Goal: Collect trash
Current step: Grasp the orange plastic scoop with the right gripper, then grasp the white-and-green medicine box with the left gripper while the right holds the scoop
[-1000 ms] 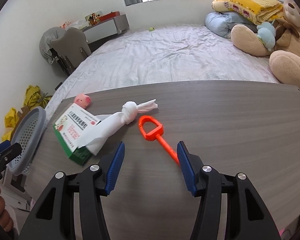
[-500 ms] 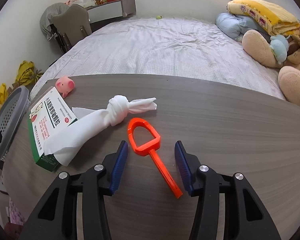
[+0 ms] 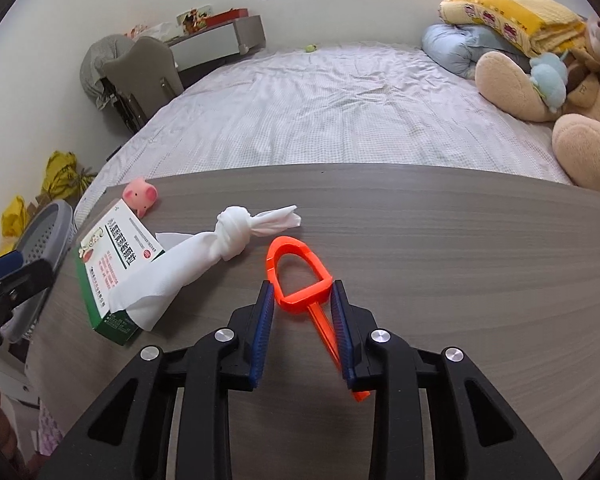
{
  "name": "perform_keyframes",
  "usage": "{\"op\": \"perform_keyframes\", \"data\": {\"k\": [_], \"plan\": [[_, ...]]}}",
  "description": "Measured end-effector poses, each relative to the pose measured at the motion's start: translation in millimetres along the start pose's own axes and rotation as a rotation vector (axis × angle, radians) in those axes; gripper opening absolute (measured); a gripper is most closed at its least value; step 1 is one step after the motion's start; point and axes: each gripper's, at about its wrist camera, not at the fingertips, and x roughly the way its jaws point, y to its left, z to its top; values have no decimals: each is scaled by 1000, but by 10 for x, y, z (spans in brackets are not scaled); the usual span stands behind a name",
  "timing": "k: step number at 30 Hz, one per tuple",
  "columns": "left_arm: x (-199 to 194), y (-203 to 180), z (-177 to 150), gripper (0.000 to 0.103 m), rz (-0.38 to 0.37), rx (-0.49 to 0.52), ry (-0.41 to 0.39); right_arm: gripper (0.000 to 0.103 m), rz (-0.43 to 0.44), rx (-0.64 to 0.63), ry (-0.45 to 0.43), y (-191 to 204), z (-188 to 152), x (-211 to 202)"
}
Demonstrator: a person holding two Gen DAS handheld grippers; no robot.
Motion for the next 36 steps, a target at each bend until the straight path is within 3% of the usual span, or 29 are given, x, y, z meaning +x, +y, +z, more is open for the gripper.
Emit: {"op": "perform_keyframes", "data": {"k": [7,17,22,36], "plan": [[169,-410,265,91,16,63,-36,28,21,42,-24,-149,-53,-184],[594,-712,404,91,92,132,12,28,61,87,-41,-333,-123,-330],[707,-650,343,91,91,114,77,28,63,96,-44,-392,-138,-357],[264,-169,-193,91,115,143,89,28,93,97,-75,-355,-109,-473]]}}
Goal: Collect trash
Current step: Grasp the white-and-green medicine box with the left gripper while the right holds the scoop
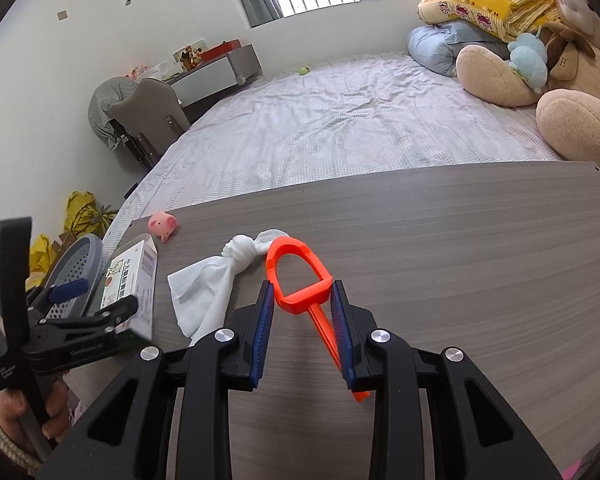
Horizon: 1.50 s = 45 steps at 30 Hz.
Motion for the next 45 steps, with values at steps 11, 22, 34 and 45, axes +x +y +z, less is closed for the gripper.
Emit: {"op": "perform_keyframes", "data": {"k": [11,22,34,45], "plan": [[-202,458,33,91,-99,-148,-15,28,26,-1,3,83,-28,4],[188,308,273,93,-108,-161,83,28,27,8,-3,62,-29,-59],[354,273,206,94,-100,-165,136,28,28,2,1,94,-26,-64],[459,207,67,89,-120,-150,165,28,22,-12,7,172,-15,-46]]}}
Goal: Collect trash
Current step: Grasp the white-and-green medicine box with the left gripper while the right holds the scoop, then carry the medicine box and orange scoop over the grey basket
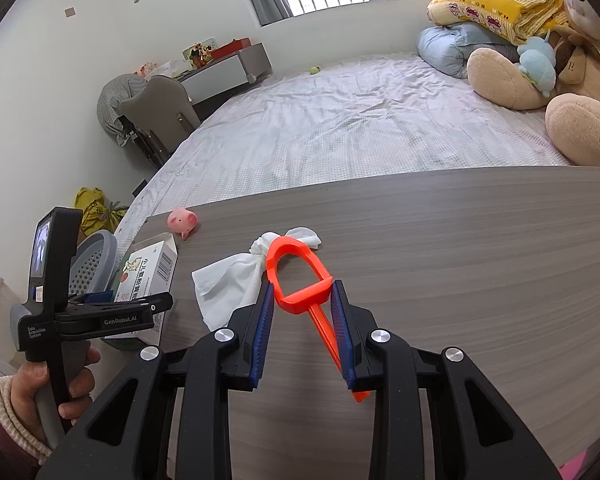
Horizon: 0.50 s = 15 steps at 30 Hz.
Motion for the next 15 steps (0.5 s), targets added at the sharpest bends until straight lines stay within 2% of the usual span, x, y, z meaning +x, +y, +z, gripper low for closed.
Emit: {"op": "perform_keyframes", "data": {"k": [2,7,15], "plan": [[0,27,-7,83,-8,-3,-2,28,-2,-4,3,21,-2,6],[-36,80,-32,81,-47,-14,-21,28,-3,-15,7,75,8,11],[-332,102,-111,81,3,23,-120,28,-9,-39,14,184,39,18]]}}
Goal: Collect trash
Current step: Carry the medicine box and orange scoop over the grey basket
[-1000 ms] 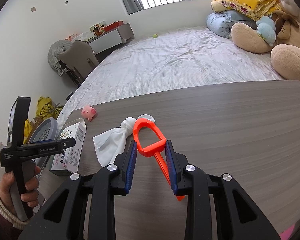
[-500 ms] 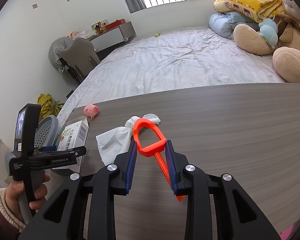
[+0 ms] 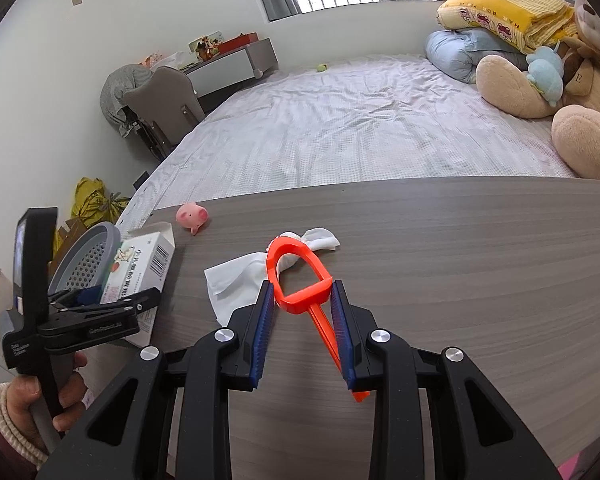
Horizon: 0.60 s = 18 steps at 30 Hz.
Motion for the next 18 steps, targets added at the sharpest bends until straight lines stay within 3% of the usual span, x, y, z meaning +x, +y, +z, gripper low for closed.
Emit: {"op": "perform_keyframes", "data": {"k": [8,18], "plan": [[-369,244,32,81,21,-1,-93,28,19,-54,1,338,63,40],[-648,838,-21,81,84,-47,-157,28,103,-158,12,1129,234,259]]}}
